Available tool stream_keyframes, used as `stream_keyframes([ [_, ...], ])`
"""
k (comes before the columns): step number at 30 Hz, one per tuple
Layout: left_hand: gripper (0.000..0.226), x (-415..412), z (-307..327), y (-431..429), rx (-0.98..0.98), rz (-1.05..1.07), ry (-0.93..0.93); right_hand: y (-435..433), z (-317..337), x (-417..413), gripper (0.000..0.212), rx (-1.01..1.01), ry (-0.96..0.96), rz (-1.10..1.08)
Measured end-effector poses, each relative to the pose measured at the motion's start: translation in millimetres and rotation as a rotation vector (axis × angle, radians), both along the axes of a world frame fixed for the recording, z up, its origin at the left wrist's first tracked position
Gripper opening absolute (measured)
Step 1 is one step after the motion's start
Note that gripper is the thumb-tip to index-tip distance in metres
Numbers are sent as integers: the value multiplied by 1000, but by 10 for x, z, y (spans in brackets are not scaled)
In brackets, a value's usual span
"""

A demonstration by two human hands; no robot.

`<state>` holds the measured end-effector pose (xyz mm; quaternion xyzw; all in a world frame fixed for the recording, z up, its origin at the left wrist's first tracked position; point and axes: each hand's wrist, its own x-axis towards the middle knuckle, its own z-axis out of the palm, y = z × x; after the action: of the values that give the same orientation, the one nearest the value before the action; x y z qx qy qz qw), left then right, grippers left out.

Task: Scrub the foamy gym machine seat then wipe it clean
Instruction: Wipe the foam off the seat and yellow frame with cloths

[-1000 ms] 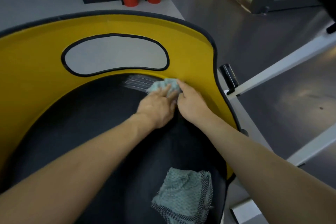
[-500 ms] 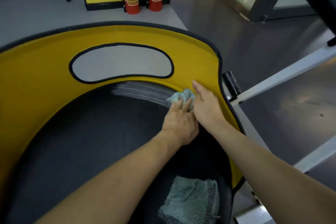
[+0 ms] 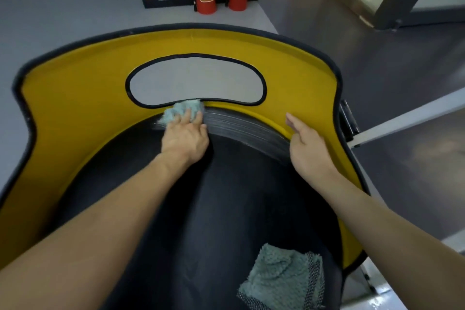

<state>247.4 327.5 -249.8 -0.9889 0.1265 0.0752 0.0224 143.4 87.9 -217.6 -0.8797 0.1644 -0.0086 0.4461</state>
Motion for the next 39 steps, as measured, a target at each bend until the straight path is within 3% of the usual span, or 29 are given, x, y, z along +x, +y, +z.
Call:
stream_keyframes([
  [5, 59, -646, 47, -1271, 97, -431, -88, -37, 47, 49, 52, -7, -62, -61],
  [9, 60, -848, 24, -1496, 98, -608, 112, 55, 28, 171, 50, 12, -88, -82],
  [11, 57, -701, 23, -1220, 159, -598, 26, 120, 7, 239, 51, 23, -85, -78],
  [13, 55, -437, -20, -745, 157, -438, -63, 191, -11, 285, 50, 7, -63, -60],
  [18, 53, -22, 78, 827, 9, 1, 59, 277, -25, 270, 49, -35, -40, 11],
  [22, 56, -89, 170, 912, -67, 117, 130, 221, -21, 116, 51, -92, 36, 93],
  [29, 57, -403, 227, 452, -170, 37, 134, 162, 48, -132, 51, -193, 98, 175],
  [35, 54, -554, 150, -646, -310, -272, 164, 100, 46, -202, 53, -241, 120, 219],
  [39, 47, -616, 104, -727, -436, -457, 189, 31, 30, -87, 54, -326, 89, 288],
])
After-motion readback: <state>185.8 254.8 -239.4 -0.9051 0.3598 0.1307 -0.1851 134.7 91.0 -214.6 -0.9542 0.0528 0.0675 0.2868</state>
